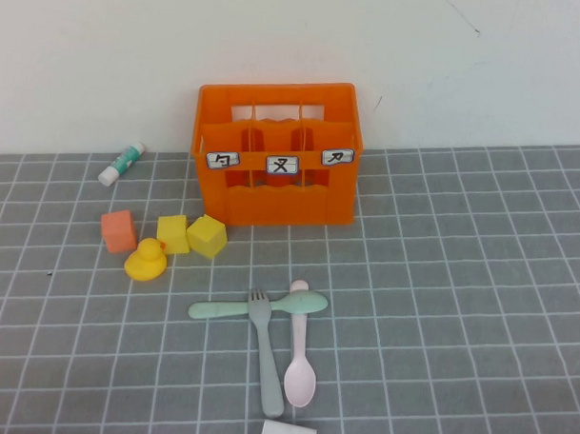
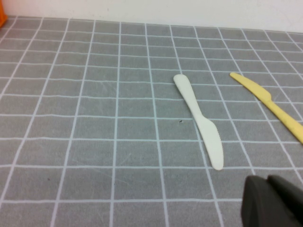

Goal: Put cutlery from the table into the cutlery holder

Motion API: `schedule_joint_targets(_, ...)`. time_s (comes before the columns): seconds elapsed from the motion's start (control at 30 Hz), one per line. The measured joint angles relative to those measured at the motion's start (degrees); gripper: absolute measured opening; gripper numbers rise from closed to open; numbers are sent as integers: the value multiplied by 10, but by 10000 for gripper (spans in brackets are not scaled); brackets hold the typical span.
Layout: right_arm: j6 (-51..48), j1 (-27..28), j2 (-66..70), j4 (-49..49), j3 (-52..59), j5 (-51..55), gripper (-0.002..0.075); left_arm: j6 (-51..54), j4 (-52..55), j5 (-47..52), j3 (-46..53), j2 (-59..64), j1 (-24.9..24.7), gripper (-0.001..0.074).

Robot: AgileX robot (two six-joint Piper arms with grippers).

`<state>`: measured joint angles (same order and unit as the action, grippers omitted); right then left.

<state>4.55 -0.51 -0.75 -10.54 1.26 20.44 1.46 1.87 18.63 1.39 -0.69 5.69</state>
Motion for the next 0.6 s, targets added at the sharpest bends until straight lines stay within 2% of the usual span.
schedule_joint_targets(0.23,0,0,0,0,0,0,-3,0,11,-8,0,0,0,-1)
schedule_joint_targets(0.3,0,0,0,0,0,0,-3,-15,-19,-24,2,0,0,-1)
schedule_joint_targets(0.37,0,0,0,0,0,0,-3,-52,-96,-42,2,0,0,-1)
schedule_joint_targets(0.5,0,0,0,0,0,0,-3,-170,-339,-85,2,0,0,-1)
schedule_joint_targets(0.6,0,0,0,0,0,0,-3,-212,-486,-99,2,0,0,-1)
